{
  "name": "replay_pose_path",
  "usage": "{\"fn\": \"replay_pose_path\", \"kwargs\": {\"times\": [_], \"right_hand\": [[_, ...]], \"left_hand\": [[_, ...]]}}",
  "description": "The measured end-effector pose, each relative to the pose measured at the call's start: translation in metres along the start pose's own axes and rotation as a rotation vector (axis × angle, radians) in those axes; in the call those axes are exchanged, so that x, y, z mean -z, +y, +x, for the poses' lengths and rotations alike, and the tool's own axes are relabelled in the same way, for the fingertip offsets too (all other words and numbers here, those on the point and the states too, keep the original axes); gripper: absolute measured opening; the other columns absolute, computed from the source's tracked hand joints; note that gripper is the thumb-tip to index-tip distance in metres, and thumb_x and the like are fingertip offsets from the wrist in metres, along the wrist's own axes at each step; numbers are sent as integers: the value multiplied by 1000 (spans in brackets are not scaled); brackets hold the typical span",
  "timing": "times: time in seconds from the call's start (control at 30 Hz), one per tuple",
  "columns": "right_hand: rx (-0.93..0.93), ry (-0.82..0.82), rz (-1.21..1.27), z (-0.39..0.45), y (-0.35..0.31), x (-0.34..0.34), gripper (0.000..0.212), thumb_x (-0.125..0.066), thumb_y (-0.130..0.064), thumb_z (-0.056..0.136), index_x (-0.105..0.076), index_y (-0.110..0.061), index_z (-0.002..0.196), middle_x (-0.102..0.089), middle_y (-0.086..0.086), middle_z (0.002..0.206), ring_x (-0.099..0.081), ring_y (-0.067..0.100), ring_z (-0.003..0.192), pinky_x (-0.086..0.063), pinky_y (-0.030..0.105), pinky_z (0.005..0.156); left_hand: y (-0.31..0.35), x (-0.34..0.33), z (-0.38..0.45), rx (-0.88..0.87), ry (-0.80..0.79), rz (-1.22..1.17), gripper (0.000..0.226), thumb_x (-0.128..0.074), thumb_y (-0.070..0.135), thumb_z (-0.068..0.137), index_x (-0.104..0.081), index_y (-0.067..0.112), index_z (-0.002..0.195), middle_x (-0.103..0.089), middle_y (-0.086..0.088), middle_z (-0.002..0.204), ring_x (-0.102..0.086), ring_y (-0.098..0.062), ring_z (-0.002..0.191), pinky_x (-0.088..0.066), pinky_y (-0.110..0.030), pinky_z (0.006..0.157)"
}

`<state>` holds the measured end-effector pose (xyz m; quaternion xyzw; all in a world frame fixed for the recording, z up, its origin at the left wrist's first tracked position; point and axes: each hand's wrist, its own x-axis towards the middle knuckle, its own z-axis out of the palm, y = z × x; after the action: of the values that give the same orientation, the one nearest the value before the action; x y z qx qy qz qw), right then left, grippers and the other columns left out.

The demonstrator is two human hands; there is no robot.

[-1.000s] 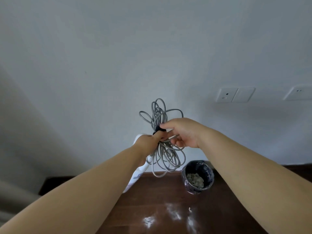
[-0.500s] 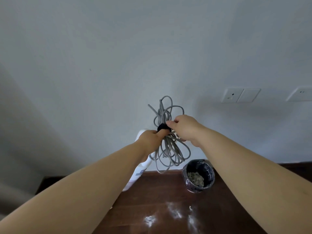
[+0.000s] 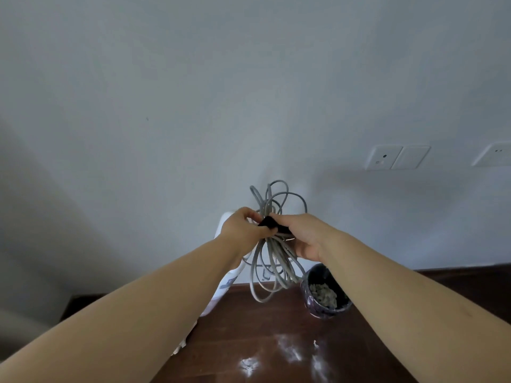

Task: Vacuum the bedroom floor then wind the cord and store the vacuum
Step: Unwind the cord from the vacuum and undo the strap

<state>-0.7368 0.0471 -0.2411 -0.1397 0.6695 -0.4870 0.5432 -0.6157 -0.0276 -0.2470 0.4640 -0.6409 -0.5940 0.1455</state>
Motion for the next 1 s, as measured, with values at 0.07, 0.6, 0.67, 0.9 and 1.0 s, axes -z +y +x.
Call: {"fn": "replay_pose_path", "kwargs": {"times": [0.07, 0.6, 0.67, 0.9, 1.0], "right_hand": [[-19, 24, 34, 4, -1, -6, 19, -66, -20, 89, -72, -3, 95, -70, 14, 79, -66, 24, 66, -57, 36, 65], [-2, -70, 95, 11, -1, -26, 27, -61, -25, 85, -68, -4, 100, -68, 16, 88, -64, 31, 81, -45, 51, 97], [-21, -75, 97, 10, 0, -29, 27, -72, -30, 83, -71, -6, 94, -70, 13, 83, -67, 26, 73, -55, 43, 85], [-1, 127, 89, 8, -14, -8, 11, -63, -13, 86, -60, -5, 79, -55, 6, 49, -50, 14, 36, -42, 21, 41], [27, 125, 100, 3, -23, 7, 9, -58, -11, 85, -59, -4, 79, -57, 7, 49, -49, 15, 37, -43, 23, 45]], "left_hand": [[-2, -2, -1, -15, -17, -25, 32, -83, 28, 73, -61, 15, 94, -68, -5, 85, -62, -16, 73, -52, -29, 72], [3, 9, 0, 71, 122, -100, 20, -71, 30, 86, -68, 11, 83, -68, -7, 84, -60, -19, 74, -48, -25, 63], [5, 10, 1, 104, 132, -108, 14, -73, 25, 84, -68, 13, 88, -70, -7, 89, -63, -19, 81, -51, -28, 71], [11, 18, 6, 69, 133, 5, 23, -67, 24, 89, -56, 11, 74, -63, -9, 80, -50, -12, 54, -41, -17, 50], [12, 20, 9, 63, 174, 38, 22, -66, 25, 88, -55, 13, 73, -58, -10, 81, -46, -22, 67, -40, -29, 64]]}}
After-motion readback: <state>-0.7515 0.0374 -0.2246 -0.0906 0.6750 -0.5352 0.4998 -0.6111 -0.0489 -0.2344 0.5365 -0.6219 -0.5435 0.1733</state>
